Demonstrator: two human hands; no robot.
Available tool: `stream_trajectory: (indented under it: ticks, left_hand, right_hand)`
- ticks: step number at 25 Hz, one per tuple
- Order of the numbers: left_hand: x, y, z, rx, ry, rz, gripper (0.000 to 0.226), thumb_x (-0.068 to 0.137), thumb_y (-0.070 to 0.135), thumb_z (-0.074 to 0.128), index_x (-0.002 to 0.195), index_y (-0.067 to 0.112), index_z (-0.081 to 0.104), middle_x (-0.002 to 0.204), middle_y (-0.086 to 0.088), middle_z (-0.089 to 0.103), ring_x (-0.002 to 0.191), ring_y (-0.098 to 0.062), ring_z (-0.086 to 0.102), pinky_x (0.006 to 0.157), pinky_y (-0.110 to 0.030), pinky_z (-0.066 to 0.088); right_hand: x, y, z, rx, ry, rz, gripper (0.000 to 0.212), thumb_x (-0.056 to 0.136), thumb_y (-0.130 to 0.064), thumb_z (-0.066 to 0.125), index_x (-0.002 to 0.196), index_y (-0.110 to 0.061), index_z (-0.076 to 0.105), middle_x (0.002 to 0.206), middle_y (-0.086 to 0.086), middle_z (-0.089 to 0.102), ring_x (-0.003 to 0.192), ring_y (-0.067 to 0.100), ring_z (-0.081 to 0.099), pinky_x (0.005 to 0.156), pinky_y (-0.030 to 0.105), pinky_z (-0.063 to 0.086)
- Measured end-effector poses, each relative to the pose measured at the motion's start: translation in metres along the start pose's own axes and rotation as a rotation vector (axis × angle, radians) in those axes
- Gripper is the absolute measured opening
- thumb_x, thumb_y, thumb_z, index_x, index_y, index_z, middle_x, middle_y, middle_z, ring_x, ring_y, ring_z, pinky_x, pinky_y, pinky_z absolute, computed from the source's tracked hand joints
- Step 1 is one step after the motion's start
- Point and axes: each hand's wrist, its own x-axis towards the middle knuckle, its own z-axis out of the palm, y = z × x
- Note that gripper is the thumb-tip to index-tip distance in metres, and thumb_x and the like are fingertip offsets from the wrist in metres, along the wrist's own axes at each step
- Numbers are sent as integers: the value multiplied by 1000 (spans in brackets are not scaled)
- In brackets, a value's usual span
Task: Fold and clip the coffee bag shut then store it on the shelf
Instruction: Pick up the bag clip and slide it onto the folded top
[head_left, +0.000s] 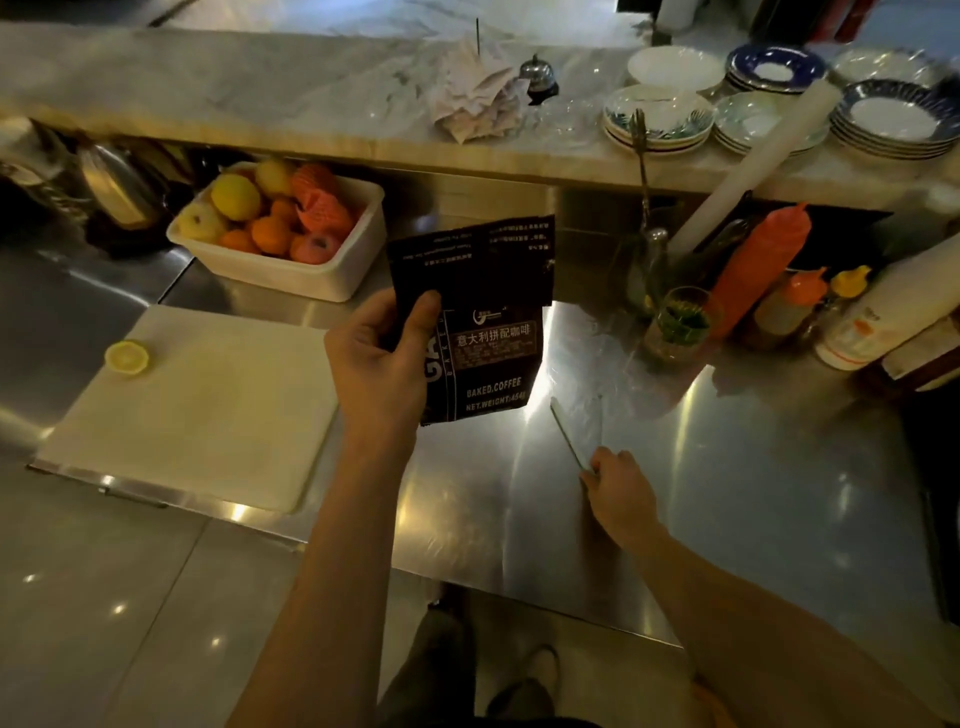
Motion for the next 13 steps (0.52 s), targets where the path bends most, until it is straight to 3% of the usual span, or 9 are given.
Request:
stream_trajectory:
  ticks: [3,7,11,13]
  left_hand:
    - [18,-9,1,-3,-29,-20,11,93,6,63,93,14,70,83,0,72,81,-14,70,74,-37,57]
    - [62,-18,-6,-50,-94,-40,18,92,7,64,87,23,70,81,1,72,78,-12,70,72,-36,57]
    - [99,-24,-14,-94,-165,-56,15,92,6,64,87,19,70,79,5,73,73,-4,70,67,-23,57]
    - [112,-25,-15,-108,-191,-70,18,91,7,65,84,23,70,74,11,74,72,-2,70,66,-21,55]
  right_hand:
    - [11,-6,-11,296,119,54,7,91,-15,60,92,-9,62,93,16,59,82,33,61,76,38,51]
    - [27,-43,-95,568,286,65,12,89,-13,67,99,-17,64,94,11,67,83,29,68,78,43,58]
    - [12,-88,-188,626,344,-96,18,87,-9,67,104,-11,63,93,-1,68,80,4,70,69,18,57]
    - [4,-103,-218,539,360,-209,21,85,-8,67,106,-9,64,95,-4,69,86,4,71,75,17,57]
